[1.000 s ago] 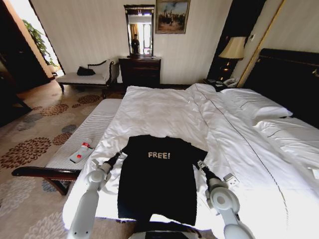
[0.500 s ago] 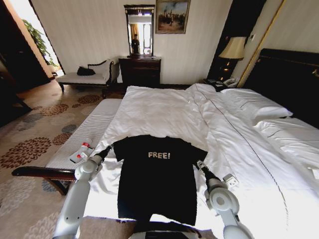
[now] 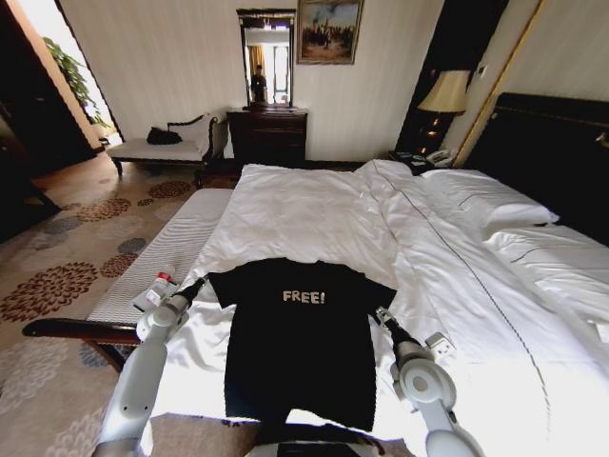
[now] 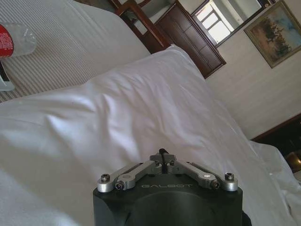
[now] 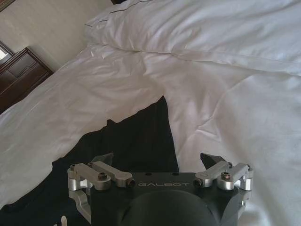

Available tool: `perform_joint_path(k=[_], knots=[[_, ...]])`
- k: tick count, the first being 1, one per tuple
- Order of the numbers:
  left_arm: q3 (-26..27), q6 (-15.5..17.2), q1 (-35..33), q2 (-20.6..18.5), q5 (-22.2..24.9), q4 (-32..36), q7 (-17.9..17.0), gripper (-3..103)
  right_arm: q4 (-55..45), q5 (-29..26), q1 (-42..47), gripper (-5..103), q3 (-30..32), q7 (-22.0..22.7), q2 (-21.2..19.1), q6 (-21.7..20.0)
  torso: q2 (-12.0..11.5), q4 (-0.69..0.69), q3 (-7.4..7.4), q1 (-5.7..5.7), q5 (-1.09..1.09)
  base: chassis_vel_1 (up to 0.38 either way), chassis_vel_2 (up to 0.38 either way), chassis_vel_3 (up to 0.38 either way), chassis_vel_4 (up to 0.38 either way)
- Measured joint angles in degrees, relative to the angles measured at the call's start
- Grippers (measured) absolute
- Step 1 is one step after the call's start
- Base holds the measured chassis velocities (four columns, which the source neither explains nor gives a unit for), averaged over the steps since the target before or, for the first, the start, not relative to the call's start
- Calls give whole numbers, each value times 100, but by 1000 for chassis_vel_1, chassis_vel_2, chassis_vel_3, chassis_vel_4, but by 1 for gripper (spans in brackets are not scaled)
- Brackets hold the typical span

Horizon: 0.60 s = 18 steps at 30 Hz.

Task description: Fold the clothes on the bed.

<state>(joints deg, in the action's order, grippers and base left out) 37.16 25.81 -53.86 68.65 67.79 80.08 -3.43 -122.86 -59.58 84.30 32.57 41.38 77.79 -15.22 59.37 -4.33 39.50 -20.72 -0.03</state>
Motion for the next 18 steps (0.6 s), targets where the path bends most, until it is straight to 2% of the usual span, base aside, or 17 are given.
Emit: perform_joint_path(k=[6,10,12,15,16,18], knots=[[6,-185,-26,49,-226,-46,-40,-1,0,4,12,100,-3,0,-18,0,0,-1,0,0,0,0,0,0,0],[226,-276,-248,27,-209,261,-148,20,-1,6,-25,100,-36,8,-24,-2,0,0,0,0,0,0,0,0,0],[319,-281,-346,-7,-190,390,-189,20,-2,5,-44,100,-44,16,-26,-6,0,0,0,0,-1,0,0,0,0],[695,-230,-811,-151,113,1074,-394,36,21,-19,-115,100,-67,42,-60,-18,0,2,0,0,0,0,0,0,0],[695,-230,-811,-151,113,1074,-394,36,21,-19,-115,100,-67,42,-60,-18,0,2,0,0,0,0,0,0,0],[872,-149,-1203,-230,225,1708,-469,47,85,-34,-140,100,-72,42,-122,-22,0,2,0,0,0,0,0,0,0]])
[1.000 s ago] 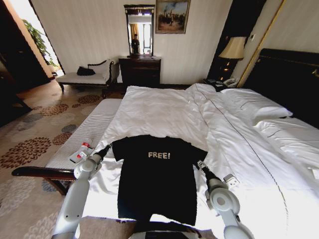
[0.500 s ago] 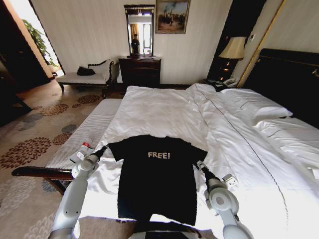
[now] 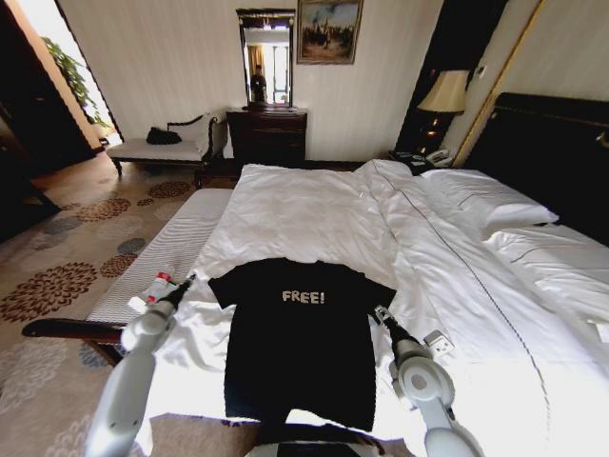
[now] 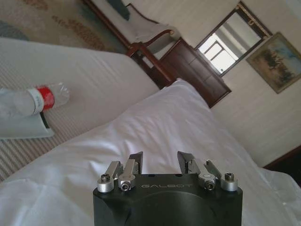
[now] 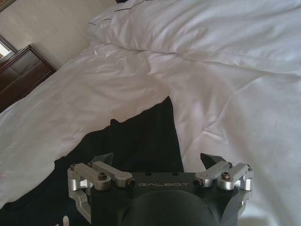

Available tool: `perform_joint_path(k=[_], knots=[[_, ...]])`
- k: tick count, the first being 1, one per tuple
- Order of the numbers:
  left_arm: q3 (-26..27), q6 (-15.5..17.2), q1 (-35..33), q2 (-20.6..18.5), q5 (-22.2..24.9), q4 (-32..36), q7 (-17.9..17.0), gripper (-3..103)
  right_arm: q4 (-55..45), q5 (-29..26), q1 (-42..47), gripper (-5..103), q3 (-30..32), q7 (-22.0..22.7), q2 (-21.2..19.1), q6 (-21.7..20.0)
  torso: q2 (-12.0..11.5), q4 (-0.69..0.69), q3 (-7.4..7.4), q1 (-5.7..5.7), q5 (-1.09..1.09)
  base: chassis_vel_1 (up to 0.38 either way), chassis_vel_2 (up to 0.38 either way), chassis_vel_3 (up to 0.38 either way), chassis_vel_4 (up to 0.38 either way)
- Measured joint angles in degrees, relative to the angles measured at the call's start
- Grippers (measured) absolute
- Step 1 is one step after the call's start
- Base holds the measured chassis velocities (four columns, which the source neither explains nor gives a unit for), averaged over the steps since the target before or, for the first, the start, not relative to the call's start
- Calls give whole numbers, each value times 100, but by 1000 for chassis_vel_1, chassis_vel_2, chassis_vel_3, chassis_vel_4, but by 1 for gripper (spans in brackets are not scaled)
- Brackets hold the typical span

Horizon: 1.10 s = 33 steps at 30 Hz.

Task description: Fold the clothes on the bed.

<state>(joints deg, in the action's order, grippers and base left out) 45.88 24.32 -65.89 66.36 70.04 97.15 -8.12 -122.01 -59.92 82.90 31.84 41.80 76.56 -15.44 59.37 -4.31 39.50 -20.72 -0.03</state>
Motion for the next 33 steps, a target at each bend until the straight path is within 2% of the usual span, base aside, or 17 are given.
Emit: perform_joint_path(k=[1,2,3,7,8,10,11,12,15,24,26,28,33], knots=[[85,37,-214,-16,6,351,-26,53,30,-12,-16,100,6,-3,-36,-1,0,-2,0,0,0,0,0,0,0],[159,71,-430,-16,-5,709,-60,53,54,-42,-30,100,24,-7,-67,-1,0,-1,-1,0,1,0,0,0,0],[159,71,-430,-16,-5,709,-60,53,54,-42,-30,100,24,-7,-67,-1,0,-1,-1,0,1,0,0,0,0],[374,187,-1380,128,-36,2013,-395,74,77,-208,-110,100,96,-6,-133,-11,0,-3,-1,1,2,0,0,0,0],[374,187,-1380,128,-36,2013,-395,74,77,-208,-110,100,96,-6,-133,-11,0,-3,-1,1,2,0,0,0,0],[394,218,-1743,297,-290,2556,-464,86,45,-326,-165,100,130,-6,-143,-15,0,-1,-1,1,1,0,0,0,0],[390,218,-1864,393,-505,2751,-449,86,29,-397,-187,100,149,-6,-147,-17,1,-1,-1,1,0,0,0,0,0],[390,218,-1864,393,-505,2751,-449,86,29,-397,-187,100,149,-6,-147,-17,1,-1,-1,1,0,0,0,0,0],[321,192,-2096,654,-994,3146,-400,99,0,-580,-229,100,184,-5,-188,-18,0,-3,-1,1,1,0,0,0,0],[293,101,-2310,910,-1136,3647,-410,100,-76,-917,-158,100,390,41,-325,38,0,-3,0,1,1,0,0,0,0],[268,74,-2403,993,-1136,3755,-410,100,-175,-1320,-156,100,459,65,-385,30,0,-1,-1,1,0,0,0,0,0],[213,57,-2441,1042,-1138,3795,-408,100,-245,-1713,-197,100,521,128,-488,-105,1,-1,0,1,0,0,0,0,0],[126,48,-2353,1083,-1135,3845,-453,100,-80,-1991,-387,100,549,79,-852,-414,0,-3,0,1,-1,0,0,0,0]])
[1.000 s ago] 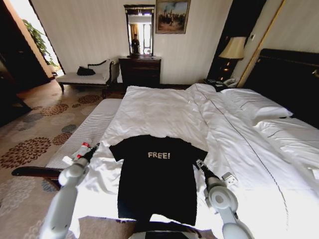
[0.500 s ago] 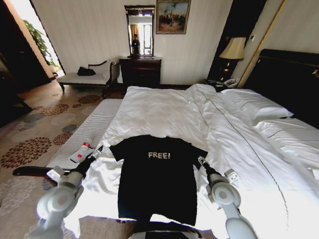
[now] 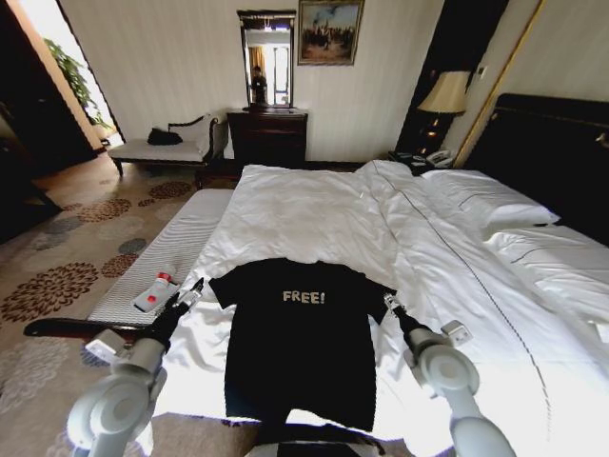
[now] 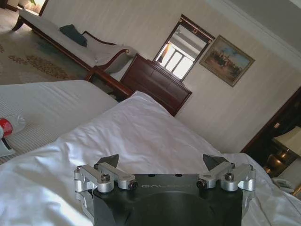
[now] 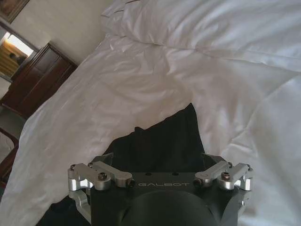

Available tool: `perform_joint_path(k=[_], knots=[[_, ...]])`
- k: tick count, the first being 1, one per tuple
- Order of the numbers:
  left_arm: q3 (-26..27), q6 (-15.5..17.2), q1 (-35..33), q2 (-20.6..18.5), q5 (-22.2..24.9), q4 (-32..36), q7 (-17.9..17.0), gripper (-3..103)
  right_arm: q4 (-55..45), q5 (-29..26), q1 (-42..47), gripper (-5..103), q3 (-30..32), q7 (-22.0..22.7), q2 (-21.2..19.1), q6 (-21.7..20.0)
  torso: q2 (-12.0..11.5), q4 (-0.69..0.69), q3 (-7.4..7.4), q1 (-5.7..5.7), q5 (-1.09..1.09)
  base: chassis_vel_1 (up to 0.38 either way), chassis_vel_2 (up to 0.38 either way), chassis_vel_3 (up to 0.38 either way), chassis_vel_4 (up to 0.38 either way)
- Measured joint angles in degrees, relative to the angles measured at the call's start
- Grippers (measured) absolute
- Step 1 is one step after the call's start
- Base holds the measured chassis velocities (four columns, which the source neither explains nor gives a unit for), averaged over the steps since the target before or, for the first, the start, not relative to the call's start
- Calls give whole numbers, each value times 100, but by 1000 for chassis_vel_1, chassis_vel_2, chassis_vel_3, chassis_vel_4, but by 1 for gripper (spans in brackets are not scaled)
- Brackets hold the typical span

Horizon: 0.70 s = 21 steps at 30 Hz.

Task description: Fold the clothes on the bed.

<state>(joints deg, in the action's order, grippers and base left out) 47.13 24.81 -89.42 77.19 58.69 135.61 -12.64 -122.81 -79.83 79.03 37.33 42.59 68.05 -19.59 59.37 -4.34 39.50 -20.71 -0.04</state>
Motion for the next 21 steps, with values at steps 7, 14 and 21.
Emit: perform_joint_path(k=[7,14,21], knots=[[32,-175,7,-161,-335,71,47,100,803,76,-581,100,-77,-558,-441,-278,0,1,0,-1,3,0,0,0,0],[-9,-218,69,-275,-452,-78,-20,100,1370,165,-974,100,-170,-1142,-390,-286,0,0,1,-1,0,0,0,0,0],[62,-90,143,-341,110,16,-34,100,1745,464,-1195,100,-269,-1315,-40,-219,-1,1,0,-1,0,0,0,0,0]])
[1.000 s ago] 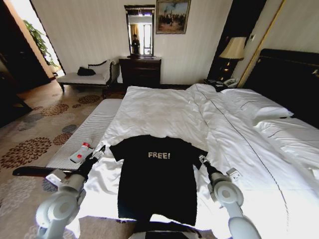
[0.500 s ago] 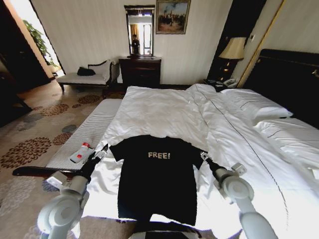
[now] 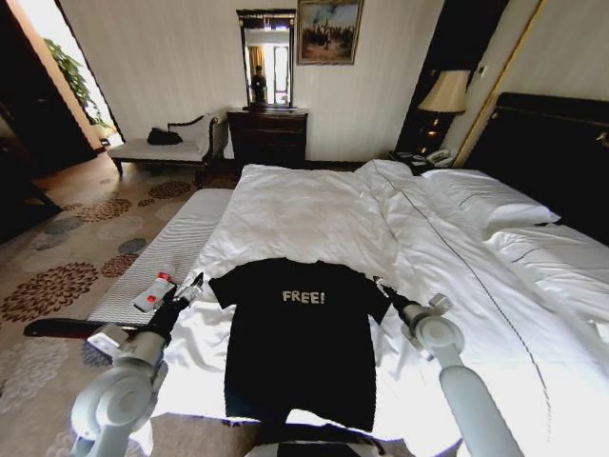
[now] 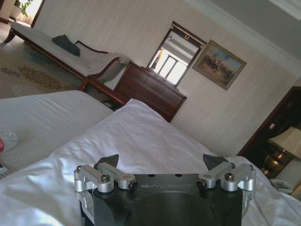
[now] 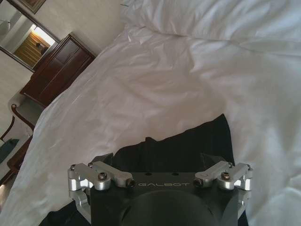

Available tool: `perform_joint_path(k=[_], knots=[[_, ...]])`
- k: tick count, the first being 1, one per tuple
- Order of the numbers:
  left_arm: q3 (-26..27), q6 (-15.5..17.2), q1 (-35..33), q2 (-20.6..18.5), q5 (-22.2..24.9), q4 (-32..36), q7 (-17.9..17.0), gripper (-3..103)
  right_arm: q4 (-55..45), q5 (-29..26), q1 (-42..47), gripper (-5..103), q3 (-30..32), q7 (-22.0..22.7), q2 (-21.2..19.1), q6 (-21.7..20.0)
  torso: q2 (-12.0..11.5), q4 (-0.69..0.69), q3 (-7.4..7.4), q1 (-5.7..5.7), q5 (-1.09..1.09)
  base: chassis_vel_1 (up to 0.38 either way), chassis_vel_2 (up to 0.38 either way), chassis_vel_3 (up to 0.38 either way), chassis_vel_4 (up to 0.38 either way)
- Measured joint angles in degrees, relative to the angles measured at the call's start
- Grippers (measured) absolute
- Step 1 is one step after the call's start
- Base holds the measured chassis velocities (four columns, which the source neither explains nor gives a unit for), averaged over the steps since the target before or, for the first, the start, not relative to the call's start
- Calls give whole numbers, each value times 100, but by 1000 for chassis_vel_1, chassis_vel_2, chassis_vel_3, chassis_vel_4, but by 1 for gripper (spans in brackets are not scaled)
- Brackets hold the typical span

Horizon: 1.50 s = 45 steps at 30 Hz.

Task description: Fold the clothes on the bed.

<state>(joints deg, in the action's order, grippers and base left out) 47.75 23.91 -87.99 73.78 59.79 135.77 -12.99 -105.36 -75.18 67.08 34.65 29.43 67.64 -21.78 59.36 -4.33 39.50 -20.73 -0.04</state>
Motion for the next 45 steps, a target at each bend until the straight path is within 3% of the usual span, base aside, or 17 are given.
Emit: perform_joint_path(k=[9,12,17,20,31,36,37,39,40,43,45], knots=[[12,-37,50,-2,90,-89,5,100,304,238,-128,100,92,-66,-162,164,0,-1,0,0,0,0,0,0,0],[14,-193,83,10,512,54,179,100,567,301,-241,100,74,-116,-182,208,0,-1,0,0,1,0,0,0,0],[15,-460,87,13,792,229,530,100,822,263,-349,100,50,-181,-162,237,0,0,0,0,1,0,0,0,0],[54,-675,134,5,1316,593,779,100,928,180,-389,100,41,-225,-139,237,0,0,0,0,2,0,0,0,0],[80,-682,194,-186,1555,772,622,100,1098,300,-366,102,-18,-346,-166,315,1,-1,0,0,0,0,0,0,0],[62,-647,199,-184,1544,769,553,100,1182,378,-424,83,-48,-358,-3,383,2,0,0,0,1,0,0,0,0],[62,-643,200,-185,1540,767,543,100,1198,393,-442,83,-49,-354,24,397,1,0,0,0,0,0,0,0,0],[66,-634,200,-209,1535,764,531,100,1226,402,-475,72,-45,-317,51,444,1,1,0,1,0,0,0,0,0],[66,-634,200,-209,1535,764,531,100,1226,402,-475,72,-45,-317,51,444,1,1,0,1,0,0,0,0,0],[72,-606,201,-265,1528,760,474,100,1266,388,-510,56,-16,-257,52,506,1,-1,0,1,0,0,0,0,0],[72,-600,208,-275,1525,759,460,100,1287,382,-523,56,-10,-241,52,517,1,-1,0,0,0,0,0,0,0]])
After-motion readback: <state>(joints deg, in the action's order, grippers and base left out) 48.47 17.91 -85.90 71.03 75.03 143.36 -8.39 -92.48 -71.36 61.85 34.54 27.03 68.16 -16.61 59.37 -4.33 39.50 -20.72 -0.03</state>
